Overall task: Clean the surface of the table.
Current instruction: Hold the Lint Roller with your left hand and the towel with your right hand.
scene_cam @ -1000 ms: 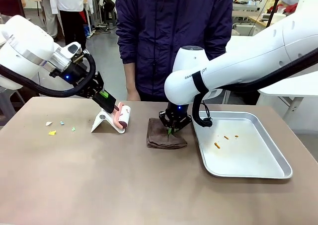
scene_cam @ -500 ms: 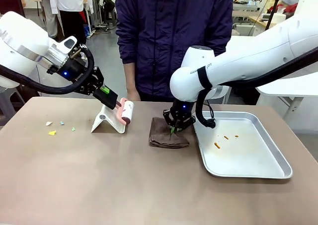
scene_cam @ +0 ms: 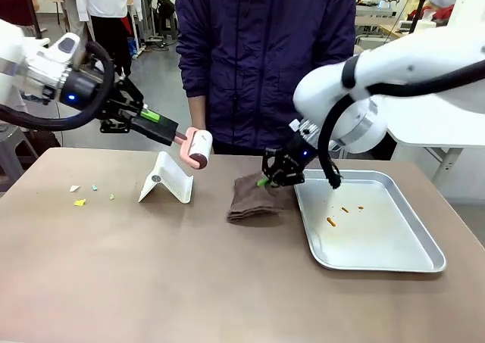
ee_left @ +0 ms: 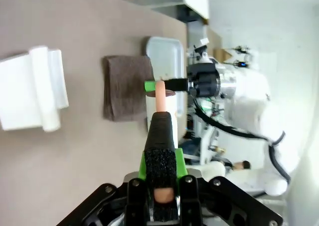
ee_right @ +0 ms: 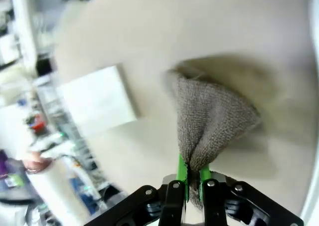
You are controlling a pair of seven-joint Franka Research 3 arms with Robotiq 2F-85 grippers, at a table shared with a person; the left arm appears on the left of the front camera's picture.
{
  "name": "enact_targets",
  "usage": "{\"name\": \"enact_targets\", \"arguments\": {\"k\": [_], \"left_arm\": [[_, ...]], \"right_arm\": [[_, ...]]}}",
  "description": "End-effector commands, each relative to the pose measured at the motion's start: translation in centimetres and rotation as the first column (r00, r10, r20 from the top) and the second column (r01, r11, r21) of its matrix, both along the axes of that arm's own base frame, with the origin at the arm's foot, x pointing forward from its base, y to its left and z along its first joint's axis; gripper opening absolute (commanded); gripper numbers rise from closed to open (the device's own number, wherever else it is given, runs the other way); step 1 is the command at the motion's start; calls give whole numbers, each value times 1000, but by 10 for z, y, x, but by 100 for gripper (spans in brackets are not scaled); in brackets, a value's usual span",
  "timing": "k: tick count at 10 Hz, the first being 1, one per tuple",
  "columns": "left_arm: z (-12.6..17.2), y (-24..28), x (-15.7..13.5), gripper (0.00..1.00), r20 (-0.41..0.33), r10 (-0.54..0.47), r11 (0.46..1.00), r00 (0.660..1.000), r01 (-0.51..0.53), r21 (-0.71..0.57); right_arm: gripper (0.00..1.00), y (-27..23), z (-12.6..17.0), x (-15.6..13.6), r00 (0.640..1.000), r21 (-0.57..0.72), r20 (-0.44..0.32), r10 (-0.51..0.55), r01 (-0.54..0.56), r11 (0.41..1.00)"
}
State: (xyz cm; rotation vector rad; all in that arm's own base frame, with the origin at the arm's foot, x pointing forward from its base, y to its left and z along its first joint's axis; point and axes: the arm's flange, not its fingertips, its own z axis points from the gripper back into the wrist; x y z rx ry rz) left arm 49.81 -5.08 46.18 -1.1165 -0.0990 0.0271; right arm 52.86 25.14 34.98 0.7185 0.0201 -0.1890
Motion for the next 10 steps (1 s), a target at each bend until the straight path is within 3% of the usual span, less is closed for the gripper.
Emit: {"name": "enact_targets", "arguments": {"k": [1,3,4,5,6,8,9,10], "left_arm": [[5,41,-37,0,1,-25,989,1000,25,-149],[17,97,-87,0,71,-19,953,997,39,-300],[18,127,-113,0,83,33,944,996,-4,-331],[12,156,-138,0,98,42,931,994,-4,-364],[4,177,-152,0,120,-3,931,993,47,-363],[-13,219,-161,0,72,-84,960,994,100,-260],[-25,246,-161,0,76,-50,974,996,65,-216],[-43,274,-163,0,81,-113,962,990,130,-242]], "right_arm": [[0,-44,1,-43,987,382,73,146,-163,910],[0,-69,10,-66,965,543,150,213,-261,798],[0,-92,13,-82,944,617,208,255,-329,715],[0,-129,14,-101,947,658,214,240,-321,681],[0,-167,12,-117,956,709,249,155,-289,643],[0,-238,9,-155,950,769,311,-2,-251,588],[0,-266,5,-169,950,791,306,-63,-217,572],[0,-292,1,-180,952,807,285,-109,-177,563]]}}
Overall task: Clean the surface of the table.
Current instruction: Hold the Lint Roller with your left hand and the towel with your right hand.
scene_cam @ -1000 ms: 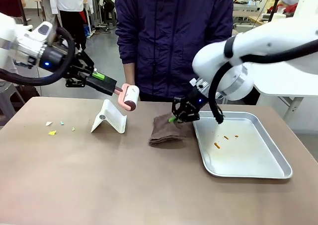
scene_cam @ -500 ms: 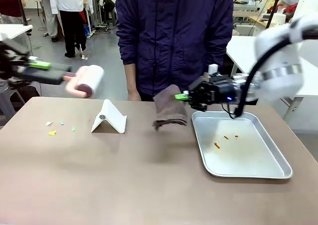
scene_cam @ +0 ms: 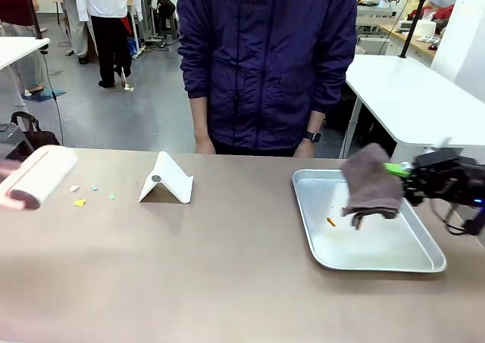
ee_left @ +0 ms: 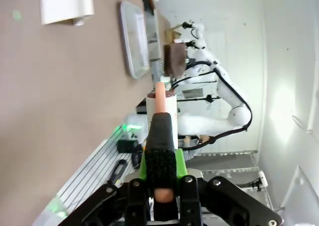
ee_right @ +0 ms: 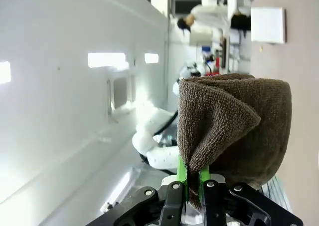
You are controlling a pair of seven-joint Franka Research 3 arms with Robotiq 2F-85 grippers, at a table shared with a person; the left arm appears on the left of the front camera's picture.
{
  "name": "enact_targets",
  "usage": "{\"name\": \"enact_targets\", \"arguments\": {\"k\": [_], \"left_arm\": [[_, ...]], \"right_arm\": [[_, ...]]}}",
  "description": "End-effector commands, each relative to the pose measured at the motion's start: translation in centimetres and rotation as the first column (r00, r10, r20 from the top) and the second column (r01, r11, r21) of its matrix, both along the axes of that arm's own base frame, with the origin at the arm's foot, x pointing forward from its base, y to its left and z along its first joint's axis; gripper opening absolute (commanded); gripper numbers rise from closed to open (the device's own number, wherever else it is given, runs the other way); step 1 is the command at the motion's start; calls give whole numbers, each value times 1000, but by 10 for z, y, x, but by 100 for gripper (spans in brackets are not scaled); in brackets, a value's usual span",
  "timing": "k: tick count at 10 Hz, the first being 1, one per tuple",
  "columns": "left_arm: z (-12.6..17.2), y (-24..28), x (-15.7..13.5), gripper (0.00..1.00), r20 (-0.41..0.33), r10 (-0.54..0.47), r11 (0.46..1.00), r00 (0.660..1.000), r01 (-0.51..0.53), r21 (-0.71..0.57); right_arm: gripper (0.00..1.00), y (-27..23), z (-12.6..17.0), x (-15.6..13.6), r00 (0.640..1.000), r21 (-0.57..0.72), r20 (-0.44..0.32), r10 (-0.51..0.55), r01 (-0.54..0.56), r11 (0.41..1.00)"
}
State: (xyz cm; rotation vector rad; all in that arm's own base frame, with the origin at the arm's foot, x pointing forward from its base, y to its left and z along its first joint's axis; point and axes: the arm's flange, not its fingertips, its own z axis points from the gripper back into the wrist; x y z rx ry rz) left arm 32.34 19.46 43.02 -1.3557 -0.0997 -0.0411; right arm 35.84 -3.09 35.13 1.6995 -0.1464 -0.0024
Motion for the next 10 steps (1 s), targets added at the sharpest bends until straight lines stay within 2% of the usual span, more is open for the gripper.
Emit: {"name": "enact_targets", "arguments": {"k": [1,2,3,4,5,6,7,10], "left_arm": [[-25,50,10,0,10,9,998,1000,-8,-64],[-40,77,5,0,-45,151,984,988,-154,-85],[-55,99,-1,0,-35,270,954,962,-272,-128],[-62,108,-10,0,16,340,924,940,-330,-194],[-65,107,-12,0,-12,411,892,911,-405,-200],[-66,104,-10,0,-35,465,866,885,-462,-192],[-75,118,-17,0,-50,350,924,935,-353,-144],[-75,118,-17,0,-50,350,924,935,-353,-144]], "right_arm": [[0,-28,-5,-16,996,10,-27,-86,87,996],[0,-43,-9,-19,993,15,-44,-112,113,994],[0,-52,-11,-22,986,-3,-64,-155,155,988],[0,-57,-14,-23,982,-2,-70,-177,177,984],[0,-59,-15,-23,972,16,-79,-223,225,974],[0,-57,-15,-22,961,3,-58,-269,270,963],[0,-70,-20,-13,982,1,-55,-182,183,983],[0,-70,-20,-13,982,1,-55,-182,183,983]]}}
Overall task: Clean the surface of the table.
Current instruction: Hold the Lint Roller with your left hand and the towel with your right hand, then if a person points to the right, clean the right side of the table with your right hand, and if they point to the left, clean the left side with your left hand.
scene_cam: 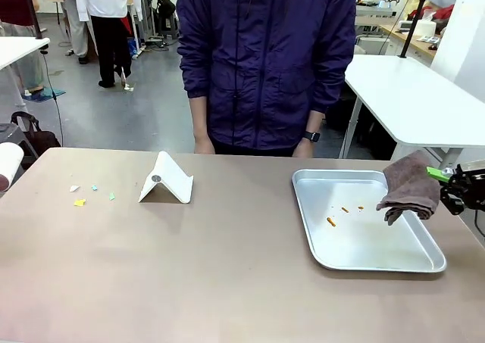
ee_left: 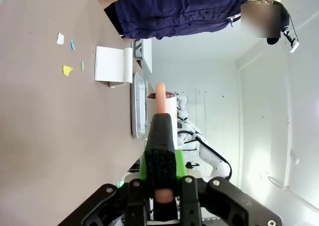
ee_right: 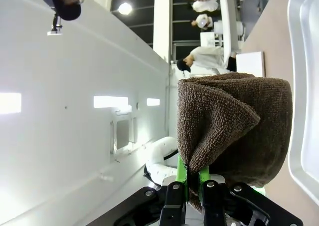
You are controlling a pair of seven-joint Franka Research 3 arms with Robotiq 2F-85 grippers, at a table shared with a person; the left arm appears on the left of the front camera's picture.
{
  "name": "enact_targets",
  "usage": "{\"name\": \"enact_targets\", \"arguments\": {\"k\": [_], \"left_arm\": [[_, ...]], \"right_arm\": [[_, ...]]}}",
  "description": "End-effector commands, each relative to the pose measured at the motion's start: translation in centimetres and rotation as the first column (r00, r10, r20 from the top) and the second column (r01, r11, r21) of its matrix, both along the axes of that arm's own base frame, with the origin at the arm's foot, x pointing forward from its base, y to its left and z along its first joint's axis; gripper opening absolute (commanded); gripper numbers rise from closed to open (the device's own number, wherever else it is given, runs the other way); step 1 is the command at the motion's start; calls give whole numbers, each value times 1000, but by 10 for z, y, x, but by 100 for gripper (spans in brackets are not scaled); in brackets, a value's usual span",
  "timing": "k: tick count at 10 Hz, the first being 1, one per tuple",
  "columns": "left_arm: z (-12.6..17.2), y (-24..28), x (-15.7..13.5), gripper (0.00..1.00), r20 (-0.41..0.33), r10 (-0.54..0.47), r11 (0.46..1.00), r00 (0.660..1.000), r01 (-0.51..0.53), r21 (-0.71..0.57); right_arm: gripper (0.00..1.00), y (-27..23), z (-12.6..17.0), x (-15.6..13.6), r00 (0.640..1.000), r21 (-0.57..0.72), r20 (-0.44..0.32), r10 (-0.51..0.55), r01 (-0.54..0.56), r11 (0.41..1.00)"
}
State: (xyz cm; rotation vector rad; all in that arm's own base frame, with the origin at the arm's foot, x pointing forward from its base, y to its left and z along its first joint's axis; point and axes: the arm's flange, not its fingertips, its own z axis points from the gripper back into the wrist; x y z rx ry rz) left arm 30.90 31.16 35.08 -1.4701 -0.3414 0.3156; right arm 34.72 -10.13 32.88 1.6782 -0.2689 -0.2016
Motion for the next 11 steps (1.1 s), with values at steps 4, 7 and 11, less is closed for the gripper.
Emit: {"name": "enact_targets", "arguments": {"k": [4,7,11], "left_arm": [[4,1,-2,0,8,-23,1000,1000,23,3],[4,1,-2,0,8,-23,1000,1000,23,3],[4,1,-2,0,8,-23,1000,1000,23,3]], "right_arm": [[0,1,3,-2,1000,5,6,14,-14,1000],[0,1,3,-2,1000,5,6,14,-14,1000],[0,1,3,-2,1000,5,6,14,-14,1000]]}}
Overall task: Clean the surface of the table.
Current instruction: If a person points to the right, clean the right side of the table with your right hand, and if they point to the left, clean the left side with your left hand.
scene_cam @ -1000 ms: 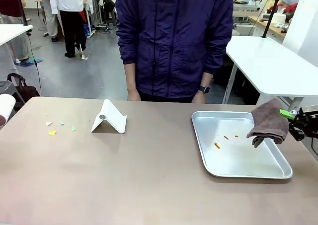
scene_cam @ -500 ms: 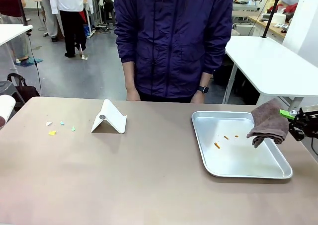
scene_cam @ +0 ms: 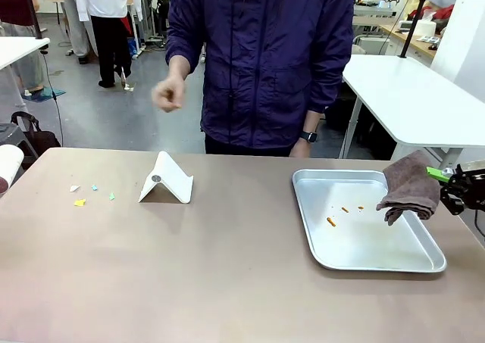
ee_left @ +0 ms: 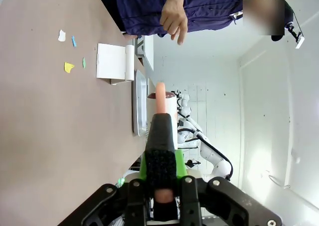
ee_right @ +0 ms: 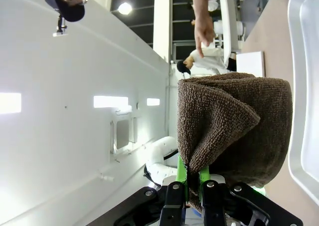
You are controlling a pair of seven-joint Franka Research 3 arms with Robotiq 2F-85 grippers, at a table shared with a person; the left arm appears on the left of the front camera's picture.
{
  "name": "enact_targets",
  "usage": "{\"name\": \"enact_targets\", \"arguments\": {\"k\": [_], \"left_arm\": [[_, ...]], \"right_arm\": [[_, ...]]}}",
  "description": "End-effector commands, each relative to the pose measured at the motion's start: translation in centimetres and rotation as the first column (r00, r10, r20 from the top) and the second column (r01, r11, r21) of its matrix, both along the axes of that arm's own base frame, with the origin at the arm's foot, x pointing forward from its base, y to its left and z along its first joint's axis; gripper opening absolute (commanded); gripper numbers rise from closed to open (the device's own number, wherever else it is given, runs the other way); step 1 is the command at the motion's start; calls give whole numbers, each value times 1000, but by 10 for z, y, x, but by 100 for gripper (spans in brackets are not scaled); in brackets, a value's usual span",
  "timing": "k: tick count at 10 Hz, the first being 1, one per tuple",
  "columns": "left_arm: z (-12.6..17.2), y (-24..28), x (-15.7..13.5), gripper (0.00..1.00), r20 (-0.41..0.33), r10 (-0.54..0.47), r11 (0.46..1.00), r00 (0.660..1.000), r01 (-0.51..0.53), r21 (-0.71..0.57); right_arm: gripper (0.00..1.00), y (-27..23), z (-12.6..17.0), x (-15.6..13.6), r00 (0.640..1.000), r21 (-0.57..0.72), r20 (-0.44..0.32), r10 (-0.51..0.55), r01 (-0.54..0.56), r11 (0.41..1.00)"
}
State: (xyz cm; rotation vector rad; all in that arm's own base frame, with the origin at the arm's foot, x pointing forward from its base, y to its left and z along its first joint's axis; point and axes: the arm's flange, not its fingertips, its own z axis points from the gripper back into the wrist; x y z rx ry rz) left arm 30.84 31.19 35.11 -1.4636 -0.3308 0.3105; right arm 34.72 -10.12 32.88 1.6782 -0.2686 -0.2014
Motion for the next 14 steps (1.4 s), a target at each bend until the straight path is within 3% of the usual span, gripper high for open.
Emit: {"name": "enact_targets", "arguments": {"k": [1,8,9,10,11,13,14], "left_arm": [[4,1,-2,0,13,-13,1000,1000,13,-4],[4,1,-2,0,13,-13,1000,1000,13,-4],[0,0,0,22,0,0,1000,1000,0,0],[0,-4,1,22,-6,36,998,999,-36,58],[3,-16,20,22,-57,148,962,987,-130,240],[3,-18,23,22,-67,136,960,988,-115,255],[0,-25,35,22,-75,239,913,968,-198,355]], "right_arm": [[0,1,3,-2,1000,5,6,14,-14,1000],[0,1,3,-2,1000,5,6,14,-14,1000],[0,1,3,-2,1000,5,6,14,-14,1000],[0,1,3,-2,1000,5,6,14,-14,1000],[0,1,3,-2,1000,5,6,14,-14,1000],[0,1,3,-2,1000,5,6,14,-14,1000],[0,1,3,-2,1000,5,6,14,-14,1000]]}}
